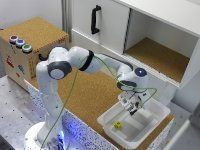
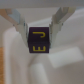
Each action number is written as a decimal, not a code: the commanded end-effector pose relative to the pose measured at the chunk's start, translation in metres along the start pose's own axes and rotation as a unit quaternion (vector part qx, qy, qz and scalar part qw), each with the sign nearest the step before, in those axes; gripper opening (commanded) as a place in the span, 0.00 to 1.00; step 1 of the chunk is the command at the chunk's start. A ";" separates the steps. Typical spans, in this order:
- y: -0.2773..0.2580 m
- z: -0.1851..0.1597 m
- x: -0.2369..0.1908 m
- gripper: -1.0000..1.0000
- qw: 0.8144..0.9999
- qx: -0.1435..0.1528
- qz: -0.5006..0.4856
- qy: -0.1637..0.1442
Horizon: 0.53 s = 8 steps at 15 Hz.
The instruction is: Put the purple block on the table
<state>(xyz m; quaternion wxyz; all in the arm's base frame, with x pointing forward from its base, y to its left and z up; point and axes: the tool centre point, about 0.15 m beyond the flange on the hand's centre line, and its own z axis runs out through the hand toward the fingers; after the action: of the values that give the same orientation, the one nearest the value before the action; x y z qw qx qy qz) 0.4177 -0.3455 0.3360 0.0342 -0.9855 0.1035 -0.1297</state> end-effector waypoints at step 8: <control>-0.174 0.017 -0.078 0.00 0.982 -0.022 -0.167 -0.085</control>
<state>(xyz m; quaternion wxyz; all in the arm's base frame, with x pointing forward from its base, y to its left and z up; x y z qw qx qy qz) 0.4100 -0.2266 0.3604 0.0733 -0.9926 -0.0576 -0.0777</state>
